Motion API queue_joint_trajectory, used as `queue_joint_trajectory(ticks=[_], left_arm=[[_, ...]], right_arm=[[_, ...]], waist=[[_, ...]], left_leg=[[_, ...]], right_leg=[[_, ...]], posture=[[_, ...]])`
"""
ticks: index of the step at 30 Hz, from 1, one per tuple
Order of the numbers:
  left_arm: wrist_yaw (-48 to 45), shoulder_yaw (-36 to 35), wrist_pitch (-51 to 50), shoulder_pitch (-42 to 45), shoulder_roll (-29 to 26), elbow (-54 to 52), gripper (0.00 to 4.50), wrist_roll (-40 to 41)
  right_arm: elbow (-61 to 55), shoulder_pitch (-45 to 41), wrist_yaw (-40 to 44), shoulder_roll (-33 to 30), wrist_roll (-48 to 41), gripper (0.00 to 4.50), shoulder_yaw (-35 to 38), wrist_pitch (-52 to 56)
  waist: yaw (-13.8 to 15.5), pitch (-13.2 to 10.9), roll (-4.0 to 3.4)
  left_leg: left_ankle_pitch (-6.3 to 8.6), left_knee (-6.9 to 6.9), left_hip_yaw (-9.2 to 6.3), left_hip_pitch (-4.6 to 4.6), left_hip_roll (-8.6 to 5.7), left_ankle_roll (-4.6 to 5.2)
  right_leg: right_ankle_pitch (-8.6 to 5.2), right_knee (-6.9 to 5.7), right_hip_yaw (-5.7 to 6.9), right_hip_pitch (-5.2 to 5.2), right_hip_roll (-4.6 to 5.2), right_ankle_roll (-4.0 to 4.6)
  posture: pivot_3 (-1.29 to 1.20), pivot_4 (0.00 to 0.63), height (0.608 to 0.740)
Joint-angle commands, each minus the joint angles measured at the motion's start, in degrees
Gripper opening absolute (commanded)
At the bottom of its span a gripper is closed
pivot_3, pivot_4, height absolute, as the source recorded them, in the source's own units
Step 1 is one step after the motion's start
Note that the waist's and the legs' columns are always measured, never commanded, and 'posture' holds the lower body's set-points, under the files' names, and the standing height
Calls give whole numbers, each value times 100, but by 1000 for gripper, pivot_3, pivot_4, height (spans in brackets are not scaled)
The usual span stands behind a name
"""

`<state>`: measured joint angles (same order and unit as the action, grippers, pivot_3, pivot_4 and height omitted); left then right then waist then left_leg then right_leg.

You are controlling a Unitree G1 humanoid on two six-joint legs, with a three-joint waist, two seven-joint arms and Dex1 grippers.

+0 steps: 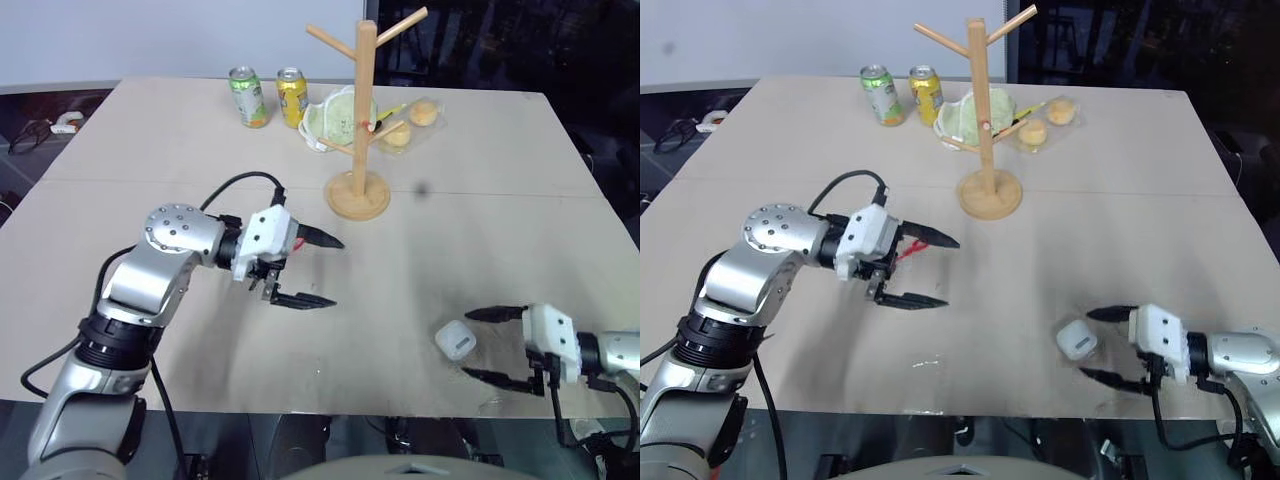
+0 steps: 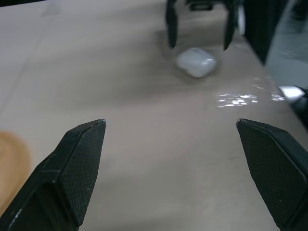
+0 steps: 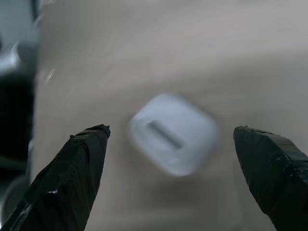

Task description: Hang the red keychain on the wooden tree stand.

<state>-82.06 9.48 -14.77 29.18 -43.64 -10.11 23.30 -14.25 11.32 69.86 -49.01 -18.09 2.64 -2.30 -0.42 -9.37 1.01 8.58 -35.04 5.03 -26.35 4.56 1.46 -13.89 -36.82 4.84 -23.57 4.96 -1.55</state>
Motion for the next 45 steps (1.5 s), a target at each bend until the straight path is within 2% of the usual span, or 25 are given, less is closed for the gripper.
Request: queue_joint_trajectory(ticks=[1, 15, 18, 21, 22, 25, 26, 37, 38, 39, 40, 42, 45], left_arm=[[-54, -54, 234, -55, 108, -279, 4500, 163], [163, -52, 413, -417, 228, -502, 4500, 125], [209, -53, 414, -447, 241, -508, 4500, 118], [237, -49, 446, -468, 258, -477, 4500, 93], [245, -46, 460, -471, 265, -460, 4500, 83], [253, -31, 516, -497, 269, -435, 4500, 59], [260, -30, 522, -508, 267, -439, 4500, 59], [237, -82, 560, -587, 184, -442, 4500, 90], [235, -91, 554, -598, 173, -452, 4500, 97], [238, -112, 534, -620, 148, -478, 4500, 111], [243, -131, 505, -645, 121, -510, 4500, 124], [264, -167, 465, -703, 58, -573, 4500, 153], [311, -196, 415, -763, 4, -657, 4500, 185]], right_arm=[[300, -273, 188, 26, 137, 4426, -137, -471], [1331, -987, 243, 294, 509, 4426, -680, -1079], [1384, -1059, 238, 334, 532, 3647, -756, -1117], [1418, -1094, 230, 356, 547, 2330, -792, -1138], [1425, -1096, 223, 357, 547, 1730, -799, -1140], [1405, -1011, 238, 307, 552, 335, -827, -1169], [1385, -991, 217, 303, 549, 43, -817, -1176], [385, -834, -100, 264, 143, 43, -764, -350], [286, -817, -72, 264, 80, 661, -790, -262], [212, -855, -42, 302, 89, 846, -841, -330], [184, -913, -19, 346, 99, 1217, -881, -400], [232, -1101, 61, 424, 131, 2293, -961, -525], [499, -1421, 252, 474, 230, 3624, -1086, -770]], waist=[[2, -1, -1], [81, -1, -1], [74, 0, 0], [76, 0, 0], [78, 0, 0], [94, 0, 0], [102, 0, 0], [120, 0, -1], [122, 0, -1], [123, 0, -1], [121, 0, -1], [113, 0, -2], [120, -1, -4]], left_leg=[[0, -4, -1, -3, 0, 1], [-2, -17, 7, -3, 2, 5], [-4, -18, 7, -2, 6, 7], [-5, -24, 8, -2, 10, 8], [-4, -26, 9, -1, 10, 8], [-4, -30, 11, -1, 10, 7], [-4, -30, 11, -1, 10, 7], [-6, -31, 14, -1, 10, 11], [-7, -31, 14, -1, 10, 13], [-7, -31, 13, -1, 10, 13], [-7, -32, 13, -1, 9, 12], [-6, -32, 13, -1, 10, 10], [-5, -32, 13, -1, 10, 9]], right_leg=[[1, 0, 0, 0, 0, -1], [2, -5, 2, 9, -15, -3], [3, -6, 2, 10, -22, -2], [3, -15, 2, 10, -29, 0], [3, -18, 1, 10, -29, 0], [3, -19, 1, 11, -28, 0], [3, -19, 1, 12, -28, -1], [3, -21, -1, 12, -28, 0], [3, -22, -1, 12, -28, 0], [3, -22, -1, 12, -28, 0], [3, -23, -1, 12, -28, 0], [3, -23, -1, 11, -28, 0], [3, -23, -1, 10, -28, 0]], posture=[[0, 150, 740], [0, 150, 740], [0, 150, 740], [0, 150, 740], [0, 150, 740], [0, 150, 740], [0, 150, 740], [0, 150, 740], [0, 150, 740], [0, 150, 740], [0, 150, 740], [0, 150, 740], [0, 150, 740]])
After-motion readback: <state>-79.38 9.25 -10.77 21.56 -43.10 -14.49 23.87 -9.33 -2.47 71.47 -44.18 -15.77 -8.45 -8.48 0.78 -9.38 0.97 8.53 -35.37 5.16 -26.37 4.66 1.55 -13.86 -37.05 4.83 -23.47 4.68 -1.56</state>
